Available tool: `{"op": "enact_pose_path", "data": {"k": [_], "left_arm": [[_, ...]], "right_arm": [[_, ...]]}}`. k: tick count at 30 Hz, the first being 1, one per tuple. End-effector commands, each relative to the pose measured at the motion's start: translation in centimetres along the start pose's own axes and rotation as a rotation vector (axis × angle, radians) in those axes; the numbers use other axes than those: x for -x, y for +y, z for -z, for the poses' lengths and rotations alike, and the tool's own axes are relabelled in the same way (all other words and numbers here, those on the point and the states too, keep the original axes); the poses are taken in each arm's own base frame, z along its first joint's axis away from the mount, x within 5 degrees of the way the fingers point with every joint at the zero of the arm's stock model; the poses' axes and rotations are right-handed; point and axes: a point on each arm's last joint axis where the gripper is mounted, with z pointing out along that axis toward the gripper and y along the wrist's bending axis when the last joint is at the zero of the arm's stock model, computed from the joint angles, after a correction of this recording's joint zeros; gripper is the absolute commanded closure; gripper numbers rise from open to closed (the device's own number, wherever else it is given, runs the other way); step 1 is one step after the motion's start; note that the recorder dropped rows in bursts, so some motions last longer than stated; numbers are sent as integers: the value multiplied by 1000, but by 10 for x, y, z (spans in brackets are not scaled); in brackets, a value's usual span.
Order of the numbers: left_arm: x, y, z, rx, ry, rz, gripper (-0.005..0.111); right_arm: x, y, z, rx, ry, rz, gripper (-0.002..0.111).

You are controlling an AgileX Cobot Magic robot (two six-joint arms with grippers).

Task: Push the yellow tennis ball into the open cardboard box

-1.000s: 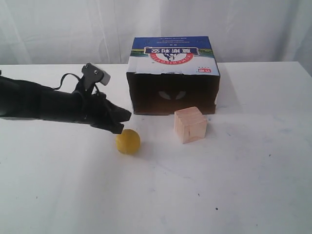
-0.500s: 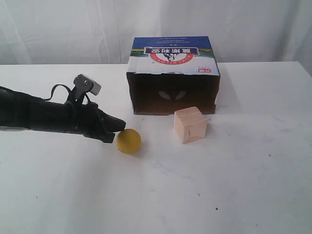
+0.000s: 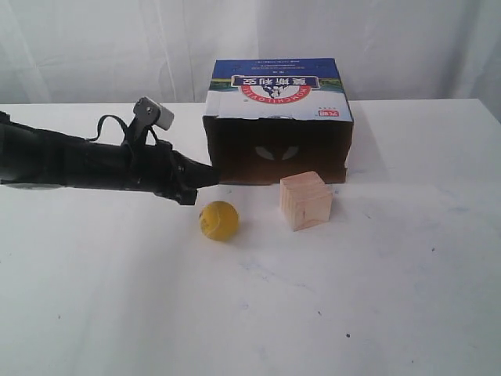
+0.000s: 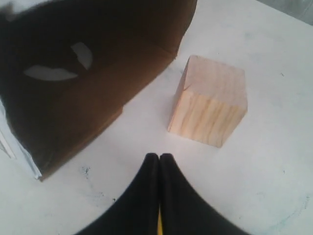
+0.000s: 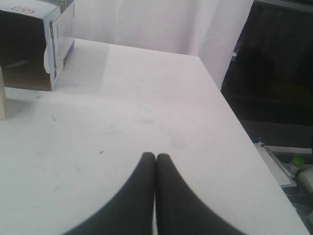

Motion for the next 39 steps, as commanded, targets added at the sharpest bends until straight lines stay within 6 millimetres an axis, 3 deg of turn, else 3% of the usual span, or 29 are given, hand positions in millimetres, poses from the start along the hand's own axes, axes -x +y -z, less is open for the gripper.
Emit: {"op": "enact_pose_path", "data": {"k": [1, 5, 10, 15, 23, 34, 39], "left_arm": [[18, -8, 6, -19, -52, 22, 107], [7, -14, 5, -91, 61, 68, 107], [-1, -13, 0, -126, 51, 76, 107], [-12, 0, -11, -52, -11, 45, 107], [-35, 22, -33, -14, 46, -11, 107], [-23, 40, -52, -48, -25, -26, 107], [-12, 38, -52, -90, -73, -42, 107]], "right_arm": [[0, 0, 0, -2, -15, -19, 108], [0, 0, 0, -2, -15, -21, 108], [0, 0, 0, -2, -15, -23, 108], [0, 0, 0, -2, -15, -23, 108], [0, 0, 0, -2, -15, -23, 108], [0, 0, 0, -2, -15, -28, 108], [0, 0, 0, -2, -15, -28, 108]]}}
